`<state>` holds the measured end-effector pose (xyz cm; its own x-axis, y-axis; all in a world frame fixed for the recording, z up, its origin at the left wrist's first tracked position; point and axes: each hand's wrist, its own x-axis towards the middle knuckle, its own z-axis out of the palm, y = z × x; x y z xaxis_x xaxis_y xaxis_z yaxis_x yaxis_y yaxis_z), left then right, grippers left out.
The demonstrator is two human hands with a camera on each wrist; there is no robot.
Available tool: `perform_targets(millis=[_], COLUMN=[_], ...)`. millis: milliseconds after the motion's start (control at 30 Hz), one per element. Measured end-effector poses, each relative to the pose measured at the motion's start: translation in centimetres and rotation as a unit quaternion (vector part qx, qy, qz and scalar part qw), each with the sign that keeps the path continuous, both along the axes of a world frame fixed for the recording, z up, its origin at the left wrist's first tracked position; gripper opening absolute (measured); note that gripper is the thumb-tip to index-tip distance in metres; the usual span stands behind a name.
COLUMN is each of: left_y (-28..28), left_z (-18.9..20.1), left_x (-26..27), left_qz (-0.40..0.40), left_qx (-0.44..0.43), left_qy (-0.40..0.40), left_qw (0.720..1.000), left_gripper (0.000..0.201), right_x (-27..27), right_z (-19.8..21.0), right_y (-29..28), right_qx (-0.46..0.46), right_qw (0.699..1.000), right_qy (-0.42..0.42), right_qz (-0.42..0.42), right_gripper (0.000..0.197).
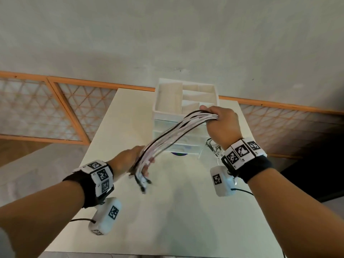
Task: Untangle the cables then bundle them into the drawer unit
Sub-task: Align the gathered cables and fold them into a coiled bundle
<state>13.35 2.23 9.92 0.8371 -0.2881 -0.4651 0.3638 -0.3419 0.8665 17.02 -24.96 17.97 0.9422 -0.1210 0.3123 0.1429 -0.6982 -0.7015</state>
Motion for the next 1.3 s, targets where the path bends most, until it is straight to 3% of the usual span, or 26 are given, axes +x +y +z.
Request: perform_targets(millis=[100, 167, 233, 300, 433, 500, 667, 733, 867, 967, 1033, 1100, 1133, 1233, 1300], left_y=[-1.2, -3.1, -5.4, -7.4, -9.5, -9.8, -9.4, -9.0, -7.9, -6.7, -5.9, -5.3, -5.0, -4.5, -4.2], left_z=[1.8, 4.8, 8.1, 10.5, 12.0, 12.2, 12.2, 12.3, 13.3, 13.7, 13.6, 13.2, 13.0, 13.2, 14.1], left_x=[1.0, 1.6, 1.5, 0.9, 0.4, 0.5, 0.3, 0.2, 0.9, 1.5, 1.8, 1.8, 1.8, 1.9, 2.1], left_qz=[0.025, 0.014, -0.041, -0.102, -0.081, -0.066, -0.117, -0.080, 0.061, 0.125, 0.126, 0.119, 0.124, 0.166, 0.192], left_qx=[-0.039, -0.065, -0.101, -0.085, -0.048, -0.025, -0.068, -0.078, -0.068, -0.064, -0.035, 0.018, 0.039, 0.032, -0.009], left_qy=[-0.003, -0.038, -0.073, -0.104, -0.135, -0.155, -0.100, -0.097, -0.122, -0.157, -0.172, -0.177, -0.174, -0.175, -0.194], left_qw=[0.999, 0.997, 0.991, 0.986, 0.986, 0.985, 0.986, 0.989, 0.988, 0.978, 0.976, 0.977, 0.976, 0.970, 0.962], left_gripper=[0.072, 0.085, 0.089, 0.089, 0.070, 0.060, 0.034, 0.031, 0.047, 0.046, 0.044, 0.043, 0.043, 0.043, 0.044], right_x=[-0.8, -1.3, -1.6, -1.7, -1.8, -1.8, -1.7, -1.7, -2.5, -3.3, -3.4, -2.8, -2.6, -2.5, -3.1], right_z=[0.3, 0.3, 0.3, 0.4, 1.2, 1.1, 1.0, 0.8, -1.1, -4.3, -5.3, -4.5, -3.6, -1.3, -2.1], right_y=[0.9, 1.5, 2.2, 2.4, 1.7, 1.5, 0.9, 0.7, -0.1, -1.3, -2.1, -3.0, -3.2, -3.2, -2.9], right_qx=[-0.008, -0.015, -0.010, -0.001, 0.009, 0.010, -0.020, 0.004, 0.068, 0.035, -0.012, -0.028, 0.012, 0.142, 0.098], right_qw=[0.998, 0.996, 0.995, 0.995, 0.998, 0.998, 0.999, 0.998, 0.993, 0.992, 0.994, 0.999, 0.999, 0.983, 0.993], right_qy=[-0.010, 0.006, 0.040, 0.043, 0.017, 0.013, 0.019, 0.000, 0.016, 0.071, 0.079, 0.013, -0.030, -0.113, -0.010], right_qz=[0.058, 0.083, 0.091, 0.085, 0.062, 0.058, 0.046, 0.057, 0.099, 0.100, 0.079, 0.036, 0.012, -0.001, 0.062], right_gripper=[0.036, 0.022, 0.002, 0.015, 0.025, 0.017, 0.020, 0.024, 0.032, 0.023, 0.011, 0.008, 0.004, 0.020, 0.026])
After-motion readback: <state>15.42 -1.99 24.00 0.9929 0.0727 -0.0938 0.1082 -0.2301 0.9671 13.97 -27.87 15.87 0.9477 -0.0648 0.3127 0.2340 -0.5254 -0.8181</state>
